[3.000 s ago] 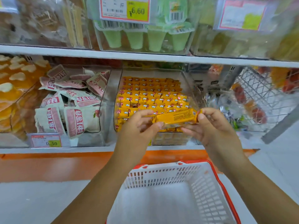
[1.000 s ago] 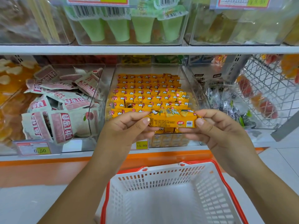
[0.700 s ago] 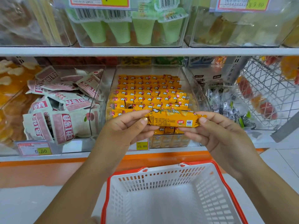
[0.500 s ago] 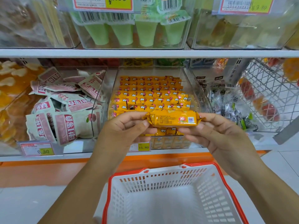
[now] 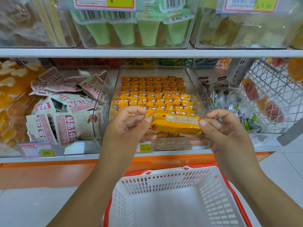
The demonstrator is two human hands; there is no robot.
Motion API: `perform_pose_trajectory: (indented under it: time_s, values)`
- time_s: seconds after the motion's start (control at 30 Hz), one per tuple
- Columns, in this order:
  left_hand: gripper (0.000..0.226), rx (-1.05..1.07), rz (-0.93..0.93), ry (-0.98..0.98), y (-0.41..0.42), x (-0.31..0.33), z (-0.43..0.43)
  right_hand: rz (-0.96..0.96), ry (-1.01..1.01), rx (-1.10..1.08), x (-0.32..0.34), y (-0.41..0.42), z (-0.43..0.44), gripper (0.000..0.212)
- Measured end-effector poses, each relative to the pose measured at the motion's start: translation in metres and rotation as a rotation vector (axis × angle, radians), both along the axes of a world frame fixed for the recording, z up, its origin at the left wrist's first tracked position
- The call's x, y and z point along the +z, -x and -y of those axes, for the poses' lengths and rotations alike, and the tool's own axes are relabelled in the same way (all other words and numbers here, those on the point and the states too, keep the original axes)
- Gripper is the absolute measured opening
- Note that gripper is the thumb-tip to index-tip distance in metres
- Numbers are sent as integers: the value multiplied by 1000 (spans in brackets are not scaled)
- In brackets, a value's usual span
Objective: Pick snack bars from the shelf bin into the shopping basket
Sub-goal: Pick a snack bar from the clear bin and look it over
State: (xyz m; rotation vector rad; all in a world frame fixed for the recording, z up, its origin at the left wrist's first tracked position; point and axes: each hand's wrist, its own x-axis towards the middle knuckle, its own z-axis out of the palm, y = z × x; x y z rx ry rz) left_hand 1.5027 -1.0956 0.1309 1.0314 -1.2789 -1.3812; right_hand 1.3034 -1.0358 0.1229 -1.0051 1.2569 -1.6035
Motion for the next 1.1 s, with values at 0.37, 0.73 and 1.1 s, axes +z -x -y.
perform_pose_trajectory:
  time_s: [0.37, 0.73, 1.1]
  values:
    - [23, -71, -17, -90, -7, -3, 6, 58, -37, 118, -2, 1, 0, 38]
    - [18, -84, -19, -122, -8, -2, 7, 186, -59, 171, 0, 2, 3, 46]
    - [9, -159, 198, 15, -11, -5, 7, 22, -18, 75, -1, 2, 4, 10]
